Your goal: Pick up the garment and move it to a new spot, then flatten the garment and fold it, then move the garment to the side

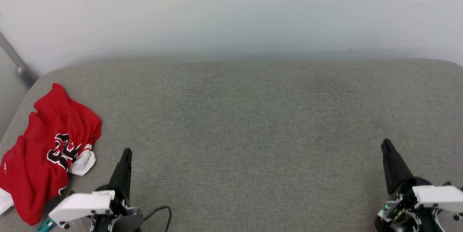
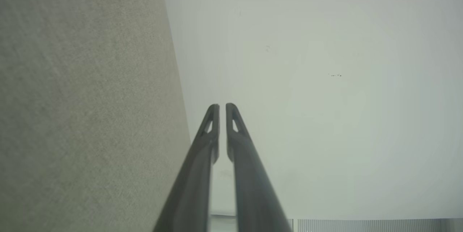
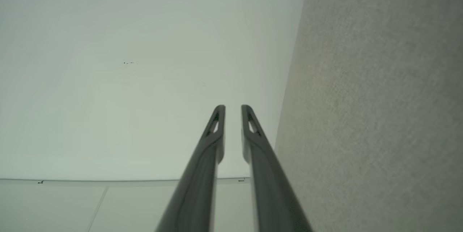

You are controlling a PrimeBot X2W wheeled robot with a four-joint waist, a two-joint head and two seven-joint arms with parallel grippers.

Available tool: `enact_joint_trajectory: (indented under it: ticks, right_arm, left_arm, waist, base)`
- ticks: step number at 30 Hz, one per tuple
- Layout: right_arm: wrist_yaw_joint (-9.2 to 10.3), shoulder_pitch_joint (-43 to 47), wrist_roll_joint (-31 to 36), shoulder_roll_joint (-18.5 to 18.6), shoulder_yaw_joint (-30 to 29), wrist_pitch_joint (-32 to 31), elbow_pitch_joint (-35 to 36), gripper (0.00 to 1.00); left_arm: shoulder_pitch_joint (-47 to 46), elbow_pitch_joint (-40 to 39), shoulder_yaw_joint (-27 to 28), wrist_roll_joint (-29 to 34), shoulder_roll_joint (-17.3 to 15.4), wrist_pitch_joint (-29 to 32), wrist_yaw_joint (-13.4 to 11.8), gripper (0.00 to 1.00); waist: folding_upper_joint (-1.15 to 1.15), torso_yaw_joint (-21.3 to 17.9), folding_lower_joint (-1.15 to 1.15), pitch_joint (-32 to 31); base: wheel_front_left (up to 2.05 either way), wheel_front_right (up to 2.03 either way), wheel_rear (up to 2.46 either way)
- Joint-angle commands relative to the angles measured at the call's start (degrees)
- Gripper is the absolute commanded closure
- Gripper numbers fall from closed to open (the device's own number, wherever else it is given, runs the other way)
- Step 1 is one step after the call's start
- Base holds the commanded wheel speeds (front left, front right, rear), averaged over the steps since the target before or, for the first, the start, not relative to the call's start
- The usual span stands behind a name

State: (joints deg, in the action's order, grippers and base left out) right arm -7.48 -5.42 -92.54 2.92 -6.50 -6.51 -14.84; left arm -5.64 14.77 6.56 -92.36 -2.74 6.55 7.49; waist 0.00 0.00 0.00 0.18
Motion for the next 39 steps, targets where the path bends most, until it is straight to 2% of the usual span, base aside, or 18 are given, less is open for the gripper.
enact_joint_trajectory:
  ticks: [1,7,15,26,39]
  right_arm:
    - [0.0,0.18,0.01,-0.02,0.04,0.08,-0.1,0.0]
    - [0.0,0.39,0.96,0.04,0.84,1.73,1.28,0.0]
    - [-0.01,0.58,5.62,0.98,2.35,4.11,3.28,0.0]
    - [-0.02,0.71,19.55,1.56,3.13,6.61,5.35,0.0]
    - [-0.03,0.94,38.29,1.97,3.6,8.85,6.01,0.0]
  left_arm:
    - [0.13,0.16,-0.13,0.01,0.02,-0.09,0.0,0.0]
    - [-0.34,-1.0,-2.12,0.62,-0.01,-1.89,0.0,0.0]
    - [-0.63,-3.33,-4.04,5.18,-0.12,-4.15,0.0,0.0]
    - [-0.86,-5.23,-6.27,14.88,-0.07,-6.62,0.0,0.0]
    - [-1.51,-5.21,-8.54,31.98,-0.09,-9.49,0.0,0.0]
  waist:
    - [0.0,-0.01,0.0,0.01]
    - [0.0,-0.04,0.0,0.01]
    - [0.0,-0.1,0.0,-0.03]
    - [0.0,-0.26,0.0,-0.01]
    - [0.0,-0.41,0.0,0.01]
  base:
    - [0.0,0.0,0.0]
    - [0.0,0.0,0.0]
    - [0.0,0.0,0.0]
    - [0.0,0.0,0.0]
    - [0.0,0.0,0.0]
